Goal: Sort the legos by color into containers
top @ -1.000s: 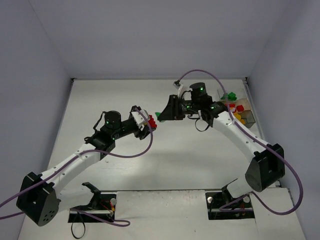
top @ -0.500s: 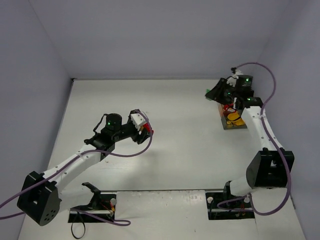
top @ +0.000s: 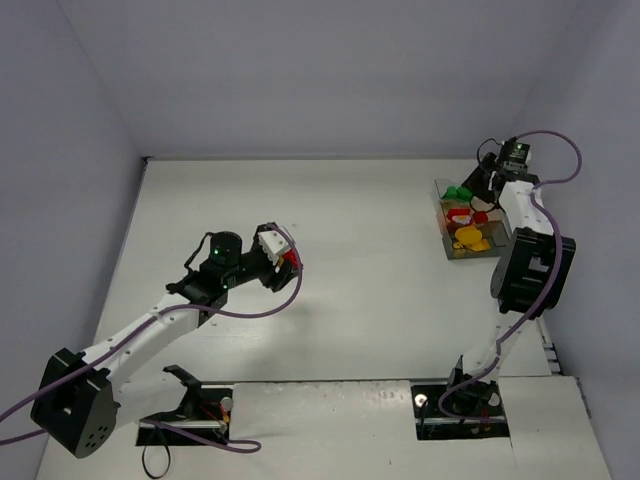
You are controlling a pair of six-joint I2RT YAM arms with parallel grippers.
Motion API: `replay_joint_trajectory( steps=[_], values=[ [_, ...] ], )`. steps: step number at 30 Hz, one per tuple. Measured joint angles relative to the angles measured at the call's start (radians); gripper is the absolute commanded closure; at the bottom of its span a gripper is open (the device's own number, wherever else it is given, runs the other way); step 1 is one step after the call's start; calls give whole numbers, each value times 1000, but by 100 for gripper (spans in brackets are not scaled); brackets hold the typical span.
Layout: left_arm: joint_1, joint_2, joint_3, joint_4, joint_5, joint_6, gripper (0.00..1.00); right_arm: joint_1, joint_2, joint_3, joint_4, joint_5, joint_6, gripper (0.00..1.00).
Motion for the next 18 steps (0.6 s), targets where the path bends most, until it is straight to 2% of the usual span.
replay_joint_trajectory(
  steps=[8, 15, 18],
  values=[
    [0, 26, 0, -3, 3, 0, 100, 2, 182, 154, 12, -83, -60, 78],
    [0, 36, 0, -3, 11, 0, 100, 10, 231, 172, 11, -137, -108, 69],
    [0, 41, 0, -3, 16, 0, 100, 16, 232, 174, 8, -154, -119, 62]
  ],
)
